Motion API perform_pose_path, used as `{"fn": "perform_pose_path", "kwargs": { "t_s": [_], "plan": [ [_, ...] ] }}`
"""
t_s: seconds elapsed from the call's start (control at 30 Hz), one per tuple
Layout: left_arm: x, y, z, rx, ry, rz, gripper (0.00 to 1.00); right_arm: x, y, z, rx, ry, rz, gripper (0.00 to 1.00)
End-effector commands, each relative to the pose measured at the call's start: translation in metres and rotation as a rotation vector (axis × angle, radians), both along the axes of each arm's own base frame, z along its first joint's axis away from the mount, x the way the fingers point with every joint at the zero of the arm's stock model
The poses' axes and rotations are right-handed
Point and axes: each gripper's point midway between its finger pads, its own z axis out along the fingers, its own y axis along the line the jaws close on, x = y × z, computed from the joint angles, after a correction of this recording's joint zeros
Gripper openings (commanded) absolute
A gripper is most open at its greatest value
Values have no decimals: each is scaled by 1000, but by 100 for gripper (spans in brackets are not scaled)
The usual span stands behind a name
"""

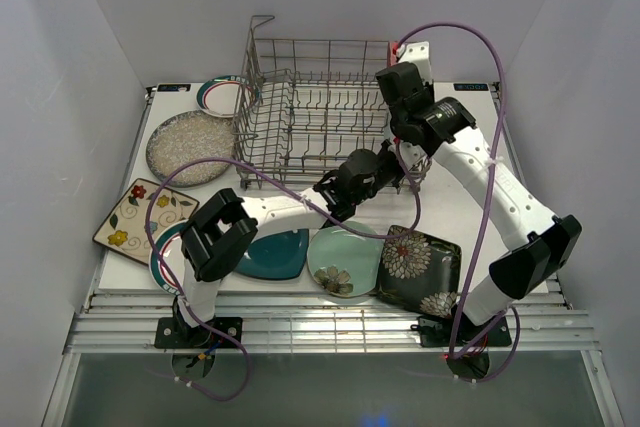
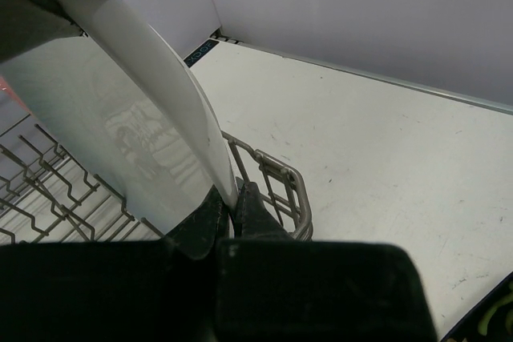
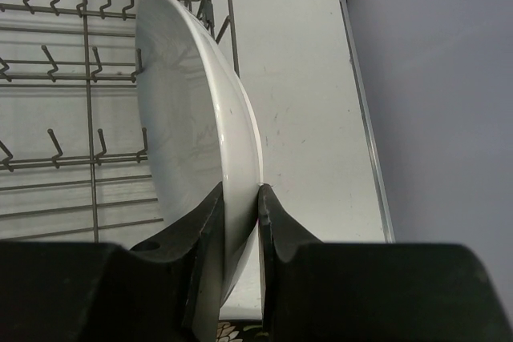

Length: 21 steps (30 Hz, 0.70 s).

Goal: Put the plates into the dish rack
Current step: Insert the plate into the dish rack.

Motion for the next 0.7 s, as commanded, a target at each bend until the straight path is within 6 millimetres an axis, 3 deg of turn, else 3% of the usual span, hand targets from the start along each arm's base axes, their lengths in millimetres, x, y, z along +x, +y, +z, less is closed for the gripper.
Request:
{"fn": "perform_pose_path", "kwargs": {
  "t_s": [0.0,0.27,0.47,0.67],
  "plan": [
    [-30,-16,62,-89,-39,-143,0,8,61,70,236,-177,203,8],
    [-27,-16,76,-108,-32,-124,0,23,65,82,242,-183,220,8],
    [-33,-20,87,-140,28,-152,0,32,62,78,236,-156,223,8],
    [-47,-28,80,-134,77,-176,0,34,60,75,225,-113,238,8]
  ]
}}
